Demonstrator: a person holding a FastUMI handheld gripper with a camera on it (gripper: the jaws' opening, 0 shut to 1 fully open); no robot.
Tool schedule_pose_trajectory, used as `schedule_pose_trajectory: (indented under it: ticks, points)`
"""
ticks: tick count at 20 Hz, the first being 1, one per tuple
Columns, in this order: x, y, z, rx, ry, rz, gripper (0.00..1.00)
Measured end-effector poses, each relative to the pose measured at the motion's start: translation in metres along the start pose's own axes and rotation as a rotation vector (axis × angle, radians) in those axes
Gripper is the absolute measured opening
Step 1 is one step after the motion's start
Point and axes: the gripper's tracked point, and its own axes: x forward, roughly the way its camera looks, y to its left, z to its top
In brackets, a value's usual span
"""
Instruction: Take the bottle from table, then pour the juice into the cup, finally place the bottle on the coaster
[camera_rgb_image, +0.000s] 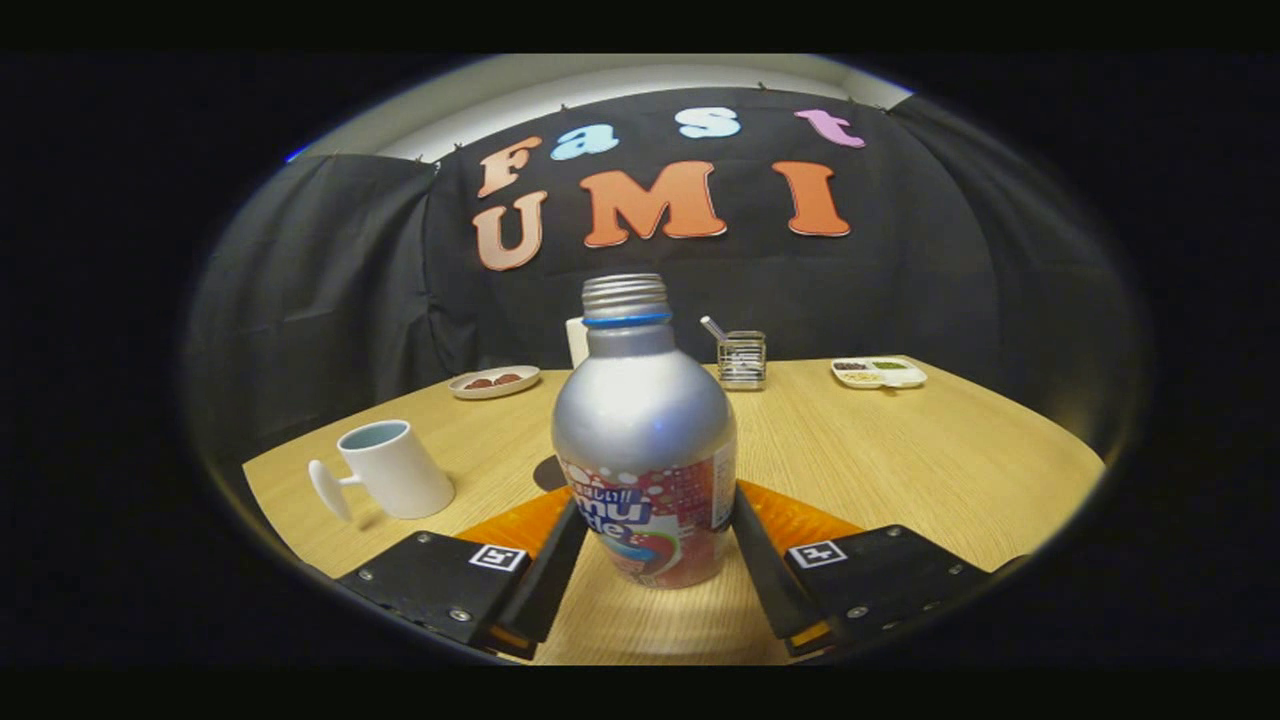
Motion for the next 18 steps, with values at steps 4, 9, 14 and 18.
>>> schedule_pose_trajectory:
  ticks: [4,9,14,18]
  points:
    - [0.0,0.009,0.003,-0.048,0.022,0.002,0.78]
    - [0.003,0.017,0.017,-0.191,0.032,-0.037,0.78]
    - [0.006,0.025,0.029,-0.355,0.042,-0.082,0.78]
    - [0.007,0.038,0.032,-0.499,0.051,-0.091,0.77]
